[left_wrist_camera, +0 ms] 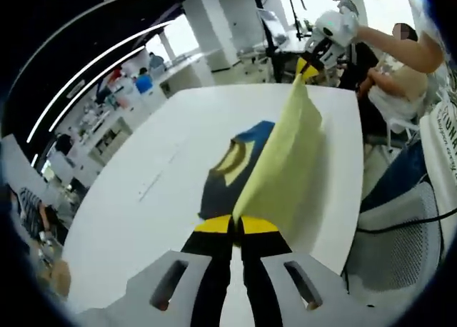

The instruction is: Fold the garment on the visible template until the final outline fits inside the template.

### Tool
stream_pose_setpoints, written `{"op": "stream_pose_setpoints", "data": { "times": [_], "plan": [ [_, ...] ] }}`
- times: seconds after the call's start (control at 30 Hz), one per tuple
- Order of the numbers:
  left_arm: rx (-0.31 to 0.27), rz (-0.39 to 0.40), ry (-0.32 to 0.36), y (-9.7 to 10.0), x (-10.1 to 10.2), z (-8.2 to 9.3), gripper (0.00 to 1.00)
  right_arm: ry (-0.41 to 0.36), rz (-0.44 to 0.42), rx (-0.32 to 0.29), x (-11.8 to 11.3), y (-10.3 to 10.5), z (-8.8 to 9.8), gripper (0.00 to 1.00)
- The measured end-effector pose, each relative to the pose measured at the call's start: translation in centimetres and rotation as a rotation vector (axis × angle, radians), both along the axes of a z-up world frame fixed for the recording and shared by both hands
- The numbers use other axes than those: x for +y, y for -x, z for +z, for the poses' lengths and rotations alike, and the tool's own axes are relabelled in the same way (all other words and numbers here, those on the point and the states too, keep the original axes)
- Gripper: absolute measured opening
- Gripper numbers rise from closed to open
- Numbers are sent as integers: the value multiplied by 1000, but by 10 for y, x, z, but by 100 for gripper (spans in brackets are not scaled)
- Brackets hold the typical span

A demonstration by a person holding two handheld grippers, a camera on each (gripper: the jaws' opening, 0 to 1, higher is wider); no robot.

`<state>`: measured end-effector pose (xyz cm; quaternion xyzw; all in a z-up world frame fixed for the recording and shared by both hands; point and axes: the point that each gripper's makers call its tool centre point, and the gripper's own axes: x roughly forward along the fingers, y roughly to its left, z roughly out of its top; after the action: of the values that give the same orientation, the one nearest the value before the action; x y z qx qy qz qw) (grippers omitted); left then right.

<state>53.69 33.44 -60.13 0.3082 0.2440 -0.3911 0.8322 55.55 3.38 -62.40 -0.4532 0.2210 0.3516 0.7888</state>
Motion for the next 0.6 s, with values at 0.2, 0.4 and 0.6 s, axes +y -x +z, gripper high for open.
{"op": "stream_pose_setpoints", "data": {
  "times": [0.2,0.4,0.6],
  "plan": [
    [-54,90,49,-24,0,13,1,2,-49,-45,-2,-20,8,0],
    [-97,120,31,-46,-2,18,1,20,-101,-86,-4,-42,11,0],
    [-93,173,55,-68,0,9,1,43,-128,-78,-4,-55,-1,0]
  ]
}}
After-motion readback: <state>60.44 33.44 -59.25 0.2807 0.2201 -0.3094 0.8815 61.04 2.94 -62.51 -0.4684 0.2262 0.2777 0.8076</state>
